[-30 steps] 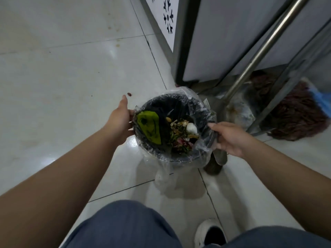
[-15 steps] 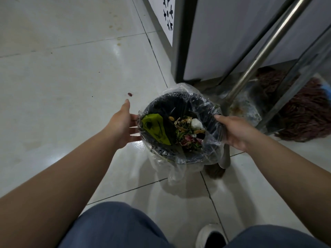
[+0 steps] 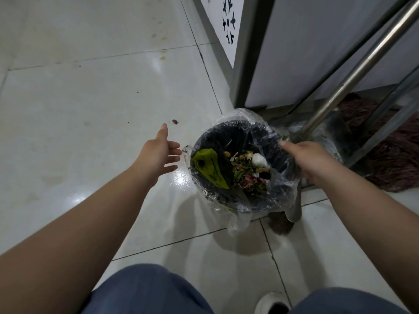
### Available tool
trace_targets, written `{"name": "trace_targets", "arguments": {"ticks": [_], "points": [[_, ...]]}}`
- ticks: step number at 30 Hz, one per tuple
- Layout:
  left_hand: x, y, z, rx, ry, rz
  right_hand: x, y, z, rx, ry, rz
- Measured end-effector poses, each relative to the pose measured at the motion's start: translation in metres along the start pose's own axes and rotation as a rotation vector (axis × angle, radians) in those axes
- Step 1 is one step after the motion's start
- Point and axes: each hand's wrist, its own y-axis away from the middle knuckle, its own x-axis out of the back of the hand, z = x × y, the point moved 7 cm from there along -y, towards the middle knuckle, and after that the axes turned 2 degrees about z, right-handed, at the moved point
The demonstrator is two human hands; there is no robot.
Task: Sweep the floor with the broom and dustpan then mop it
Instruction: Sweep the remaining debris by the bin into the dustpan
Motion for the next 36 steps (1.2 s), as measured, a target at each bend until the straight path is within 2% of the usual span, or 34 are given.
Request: {"name": "trace_targets", "arguments": {"ticks": [3,7,15,19,26,31,36], "points": [[-0.002,0.003,0.016,-0.08,0.044,0.037,0.011,-0.003,-0.012,0.075,0.189,0.076],[-0.022,0.013,0.046,-0.166,0.113,-0.004,0.028,-0.003,-0.023,0.091,0.106,0.092],[-0.116,0.05,0.127,-0.204,0.09,-0.288,0.08,0.012,-0.078,0.128,-0.03,0.097],[-0.146,0.085,0.173,-0.185,0.069,-0.369,0.13,0.024,-0.101,0.113,0.07,0.243],[-0.13,0.155,0.257,-0.1,0.08,-0.354,0.18,0.029,-0.184,0.098,-0.093,0.328],[-0.109,0.198,0.293,-0.024,0.037,-0.343,0.194,0.022,-0.219,0.039,-0.178,0.318],[-0.1,0.216,0.305,0.04,0.035,-0.319,0.198,0.025,-0.221,-0.02,-0.058,0.278]]}}
